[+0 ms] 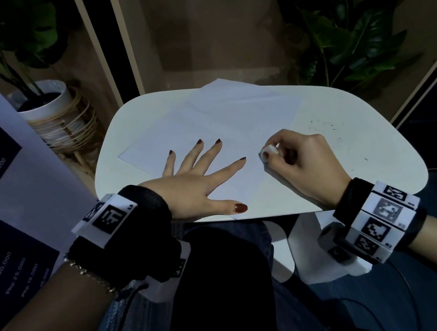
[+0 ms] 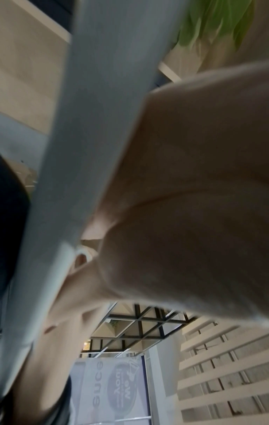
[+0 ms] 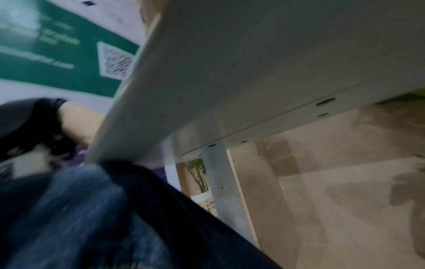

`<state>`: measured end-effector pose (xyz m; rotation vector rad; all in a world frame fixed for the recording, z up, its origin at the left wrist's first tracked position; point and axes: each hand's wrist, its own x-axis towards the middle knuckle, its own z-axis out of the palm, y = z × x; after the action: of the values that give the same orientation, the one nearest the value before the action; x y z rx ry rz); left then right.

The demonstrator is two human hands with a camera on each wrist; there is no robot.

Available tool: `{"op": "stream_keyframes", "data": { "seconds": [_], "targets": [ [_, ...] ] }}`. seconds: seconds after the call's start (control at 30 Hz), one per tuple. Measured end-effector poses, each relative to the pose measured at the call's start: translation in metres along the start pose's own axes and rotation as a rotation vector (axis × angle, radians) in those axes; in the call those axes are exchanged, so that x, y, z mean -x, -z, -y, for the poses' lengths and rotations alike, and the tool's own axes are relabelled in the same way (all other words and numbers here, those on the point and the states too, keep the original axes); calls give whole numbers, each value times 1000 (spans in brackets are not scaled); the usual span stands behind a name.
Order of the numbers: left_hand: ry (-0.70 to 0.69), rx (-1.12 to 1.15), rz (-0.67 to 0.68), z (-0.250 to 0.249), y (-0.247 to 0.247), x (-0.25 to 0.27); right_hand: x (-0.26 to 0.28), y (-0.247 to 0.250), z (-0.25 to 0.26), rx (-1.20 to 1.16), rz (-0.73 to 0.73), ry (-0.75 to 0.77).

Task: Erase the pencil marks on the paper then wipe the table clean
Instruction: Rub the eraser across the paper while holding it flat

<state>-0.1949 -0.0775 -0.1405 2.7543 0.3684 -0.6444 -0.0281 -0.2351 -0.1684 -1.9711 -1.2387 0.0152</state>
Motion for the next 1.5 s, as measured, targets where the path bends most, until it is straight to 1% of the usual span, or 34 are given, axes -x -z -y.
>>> {"op": "stream_keyframes", "data": {
  "seconds": [0.03,0.07,0.17,0.2,0.23,0.3,0.33,0.37,0.43,0.47,0.5,0.57,0.6,0.63,0.7,0.73,0.77,0.83,0.9,0.93,1.0,1.03,1.07,1.17,1.2,1.27,1.33,1.4,1.43,1.5],
  "targets": [
    [-1,-2,-1,0,0,0,0,0,2,5,-8,7],
    [-1,-4,-3,0,0,0,2,0,5,-8,20,30],
    [-1,4,-22,0,-1,0,15,-5,20,-105,200,103],
    [-1,4,-27,0,-1,0,17,-7,22,-124,226,110],
    [0,1,-30,0,-1,-1,17,-8,21,-125,213,97],
    [5,-10,-31,0,-1,-1,14,-9,18,-93,142,52],
    [5,-11,-34,0,-1,-2,13,-8,18,-82,133,54],
    [1,-6,-37,1,-1,-2,14,-7,19,-85,151,83],
    [-7,4,-40,1,-2,-2,16,-6,20,-112,229,153],
    [-7,3,-40,1,-2,-2,16,-5,19,-120,247,152],
    [-4,0,-40,1,-2,-2,13,-5,17,-116,232,125],
    [2,-8,-40,0,-2,-2,9,-5,14,-74,147,71],
    [4,-9,-40,0,-2,-3,8,-5,15,-53,131,76],
    [2,-6,-41,0,-2,-3,10,-6,18,-48,149,105],
    [-2,-2,-43,0,-2,-3,15,-6,24,-69,246,189],
    [-2,-2,-43,0,-2,-3,16,-5,24,-77,281,208],
    [1,-4,-43,0,-2,-3,14,-4,22,-73,283,197],
    [8,-10,-38,-1,-1,-3,8,-2,17,-28,213,143],
    [10,-13,-34,0,-1,-3,6,-2,17,32,161,157],
    [6,-7,-33,-1,0,-3,7,-2,21,28,179,188],
    [1,4,-34,0,-1,-2,11,-3,27,-20,287,260],
    [1,5,-35,0,-1,-2,12,-2,28,-26,327,273],
    [2,3,-36,0,-1,-1,9,0,25,-13,329,262],
    [8,-11,-41,0,-2,-3,-1,4,14,76,211,153],
    [10,-14,-44,0,-2,-4,-1,4,13,103,191,142],
    [6,-6,-49,1,-3,-3,2,1,19,97,229,184],
    [-1,4,-52,1,-3,-2,6,1,29,47,345,259],
    [3,3,-48,0,-3,-2,4,5,33,46,430,287],
    [4,2,-48,0,-2,-2,1,8,31,71,432,269],
    [7,-1,-50,0,-2,-2,-2,13,24,171,377,211]
  ]
}}
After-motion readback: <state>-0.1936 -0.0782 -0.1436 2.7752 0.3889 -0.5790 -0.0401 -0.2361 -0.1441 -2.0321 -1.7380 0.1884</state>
